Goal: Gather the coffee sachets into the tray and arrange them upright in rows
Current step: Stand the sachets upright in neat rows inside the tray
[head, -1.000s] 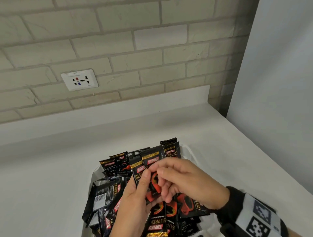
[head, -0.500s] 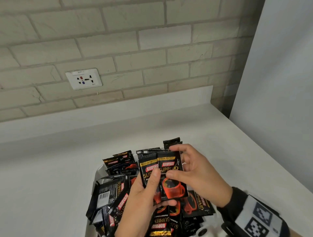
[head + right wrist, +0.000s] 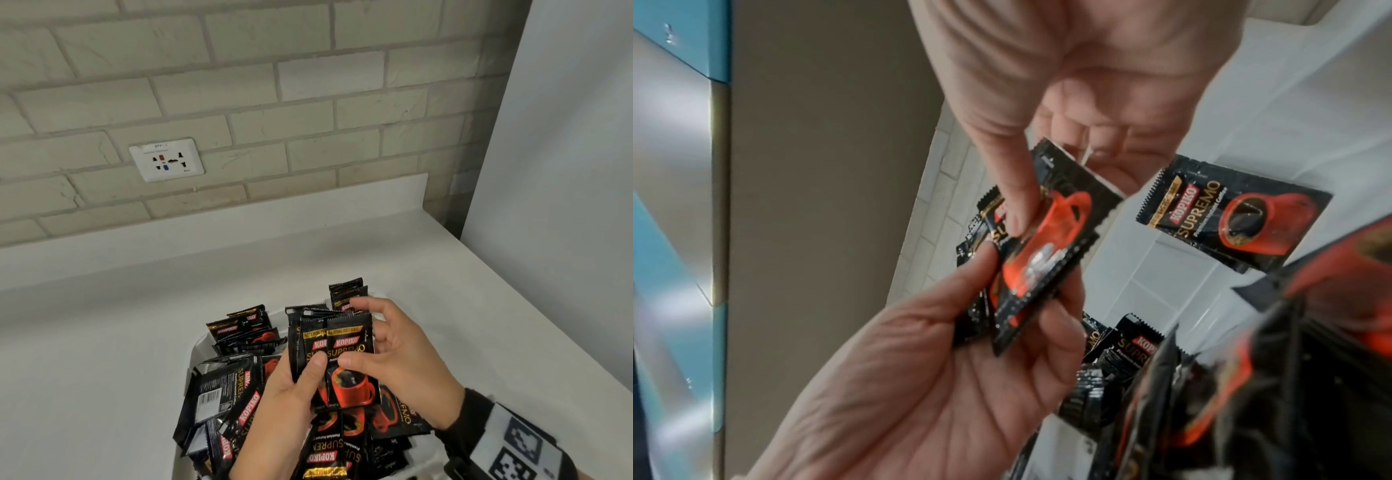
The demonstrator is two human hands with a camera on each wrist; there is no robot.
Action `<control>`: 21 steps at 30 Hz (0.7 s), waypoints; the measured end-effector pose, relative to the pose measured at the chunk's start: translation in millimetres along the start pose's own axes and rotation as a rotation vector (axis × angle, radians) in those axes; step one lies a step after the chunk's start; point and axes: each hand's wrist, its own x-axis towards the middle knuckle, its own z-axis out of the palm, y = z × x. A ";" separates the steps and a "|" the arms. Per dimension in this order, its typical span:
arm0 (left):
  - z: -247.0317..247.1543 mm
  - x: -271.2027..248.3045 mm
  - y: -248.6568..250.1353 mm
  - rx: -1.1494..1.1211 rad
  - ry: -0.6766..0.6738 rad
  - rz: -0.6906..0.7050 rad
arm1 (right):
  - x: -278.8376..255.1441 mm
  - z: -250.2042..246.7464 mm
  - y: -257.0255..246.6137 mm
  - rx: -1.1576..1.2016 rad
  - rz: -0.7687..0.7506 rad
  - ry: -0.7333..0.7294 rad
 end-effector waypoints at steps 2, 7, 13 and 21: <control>0.8 -0.7 0.1 -0.061 -0.006 -0.029 | -0.4 -1.0 -0.1 -0.005 0.002 -0.007; 0.4 -2.4 1.3 -0.192 0.011 -0.038 | -0.9 -9.5 0.3 -0.014 0.041 -0.009; -1.7 0.1 2.2 -0.198 0.047 -0.007 | -0.2 -7.8 -4.9 -0.056 0.057 -0.097; -3.6 -1.6 4.0 -0.261 0.109 -0.015 | -1.3 4.3 1.4 -0.041 0.056 -0.104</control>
